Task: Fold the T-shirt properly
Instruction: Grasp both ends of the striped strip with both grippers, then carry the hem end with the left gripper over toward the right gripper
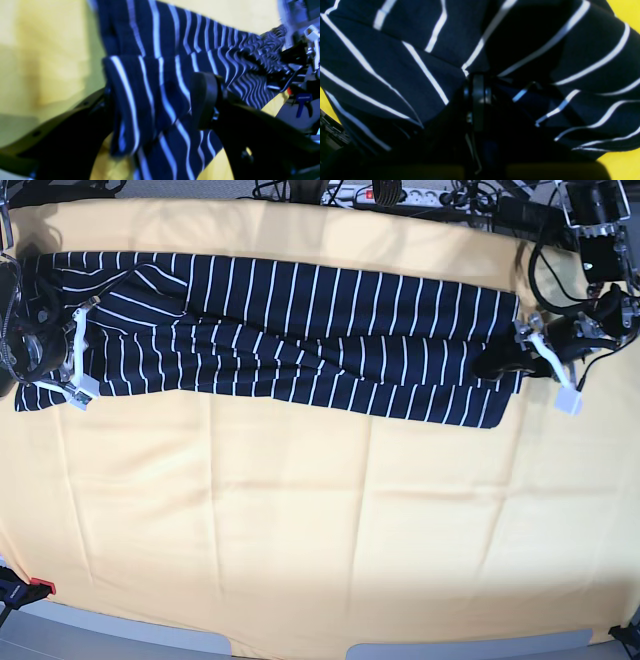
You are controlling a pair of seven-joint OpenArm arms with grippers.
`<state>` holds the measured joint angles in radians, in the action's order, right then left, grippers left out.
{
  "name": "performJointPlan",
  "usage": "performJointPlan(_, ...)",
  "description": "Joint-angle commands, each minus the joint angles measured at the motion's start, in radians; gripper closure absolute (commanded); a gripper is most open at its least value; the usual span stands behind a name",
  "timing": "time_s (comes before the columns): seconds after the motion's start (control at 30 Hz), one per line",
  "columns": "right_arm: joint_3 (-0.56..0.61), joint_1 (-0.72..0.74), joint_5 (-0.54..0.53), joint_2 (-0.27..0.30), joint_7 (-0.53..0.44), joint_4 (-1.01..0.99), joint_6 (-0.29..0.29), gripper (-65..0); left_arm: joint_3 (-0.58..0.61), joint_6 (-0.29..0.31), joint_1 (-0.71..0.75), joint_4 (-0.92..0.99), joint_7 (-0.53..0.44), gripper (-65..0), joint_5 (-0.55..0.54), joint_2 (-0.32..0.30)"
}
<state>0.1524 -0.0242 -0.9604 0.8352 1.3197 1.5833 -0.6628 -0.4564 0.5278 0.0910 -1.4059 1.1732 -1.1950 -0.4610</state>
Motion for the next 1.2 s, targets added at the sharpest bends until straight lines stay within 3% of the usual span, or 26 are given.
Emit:
performJointPlan(0.0,0.003,0.002,-0.011,0.002,-0.026,0.0,-0.006,0.0,-0.002,-0.006,-0.003,-0.01,0.013,-40.1,0.019,-0.008)
performJointPlan(0.23,0.003,0.002,-0.011,0.002,-0.027,0.0,-0.006,0.0,-0.002,-0.003,-0.003,-0.01,0.038,-37.5,-0.031,0.035)
performJointPlan(0.3,0.003,0.002,-0.021,0.002,-0.031,0.0,-0.006,0.0,-0.002,0.018,-0.011,-0.01,0.033,-26.0,-0.032,0.033)
performJointPlan(0.4,0.003,0.003,-0.086,0.002,-0.037,0.0,-0.007,0.0,-0.005,0.021,-0.037,-0.01,0.024,-0.5,0.019,0.027)
performJointPlan(0.63,0.003,0.008,-0.116,0.002,-0.116,0.007,-0.007,0.0,-0.05,0.013,-0.105,-0.01,-0.014,0.0,0.1,-0.024)
performJointPlan(0.87,0.003,0.007,-0.117,0.002,-0.139,0.007,-0.012,0.0,-0.063,0.009,-0.111,-0.01,-0.013,0.0,0.097,-0.111)
performJointPlan(1.0,0.003,0.007,-0.117,-0.003,-0.154,0.007,-0.011,0.0,-0.063,0.024,-0.111,-0.013,0.024,0.0,-0.021,-0.127)
performJointPlan(1.17,0.003,0.007,-0.116,-0.021,-0.169,0.007,-0.019,0.0,-0.063,0.128,-0.111,-0.014,0.158,0.0,-0.289,-0.12)
